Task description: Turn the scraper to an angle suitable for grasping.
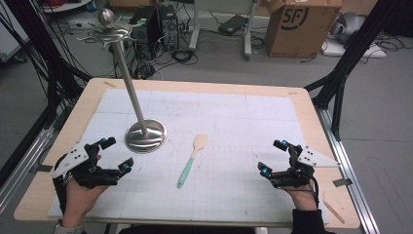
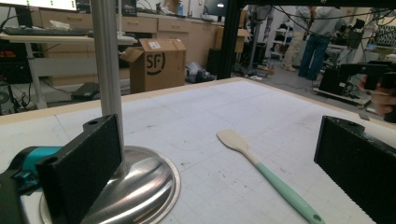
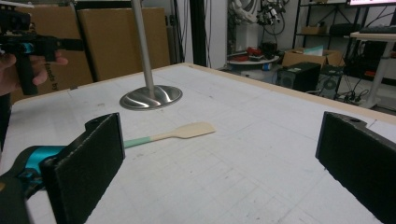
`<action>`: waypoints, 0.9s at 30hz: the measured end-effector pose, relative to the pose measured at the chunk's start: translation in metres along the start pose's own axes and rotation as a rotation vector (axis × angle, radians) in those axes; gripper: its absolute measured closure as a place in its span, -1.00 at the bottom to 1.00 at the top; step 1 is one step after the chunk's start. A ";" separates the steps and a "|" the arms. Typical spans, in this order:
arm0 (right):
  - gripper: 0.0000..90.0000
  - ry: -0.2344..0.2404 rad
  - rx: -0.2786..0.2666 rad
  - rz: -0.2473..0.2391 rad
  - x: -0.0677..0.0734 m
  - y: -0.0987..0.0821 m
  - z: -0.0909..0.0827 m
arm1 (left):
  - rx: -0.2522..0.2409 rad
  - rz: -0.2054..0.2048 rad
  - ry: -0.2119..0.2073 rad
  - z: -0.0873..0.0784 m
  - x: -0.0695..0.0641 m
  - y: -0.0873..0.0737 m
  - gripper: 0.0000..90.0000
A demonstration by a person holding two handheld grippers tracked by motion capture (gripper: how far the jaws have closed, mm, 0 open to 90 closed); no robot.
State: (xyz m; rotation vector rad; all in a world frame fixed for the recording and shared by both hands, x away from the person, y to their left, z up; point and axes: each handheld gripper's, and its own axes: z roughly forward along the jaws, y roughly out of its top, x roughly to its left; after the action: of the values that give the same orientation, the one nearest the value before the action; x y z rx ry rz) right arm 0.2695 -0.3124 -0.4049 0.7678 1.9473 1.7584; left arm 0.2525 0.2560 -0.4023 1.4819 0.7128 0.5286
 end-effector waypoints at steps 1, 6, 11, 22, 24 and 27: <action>-0.99 -0.002 0.000 0.004 0.000 0.000 0.000 | 0.003 0.004 0.002 0.000 0.000 0.000 -0.96; -0.99 -0.004 -0.004 0.010 -0.001 -0.001 -0.003 | -0.012 0.001 -0.019 0.003 -0.003 -0.001 -0.96; -0.99 -0.002 -0.004 0.009 -0.002 -0.001 -0.002 | -0.009 0.051 -0.030 0.006 -0.007 -0.003 -0.96; -0.99 0.003 -0.004 0.016 -0.002 -0.001 -0.003 | 0.065 0.077 -0.072 0.025 -0.029 -0.010 -0.69; -0.99 0.004 -0.002 0.014 -0.002 -0.001 -0.003 | 0.062 0.053 -0.087 0.024 -0.029 -0.010 -0.55; -0.99 0.005 -0.001 0.016 -0.002 -0.002 -0.003 | 0.073 0.041 -0.103 0.023 -0.029 -0.010 -0.12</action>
State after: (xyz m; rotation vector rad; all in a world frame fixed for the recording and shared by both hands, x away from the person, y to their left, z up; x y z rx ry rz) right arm 0.2688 -0.3164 -0.4063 0.7814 1.9481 1.7724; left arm 0.2474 0.2187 -0.4108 1.5830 0.6278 0.4579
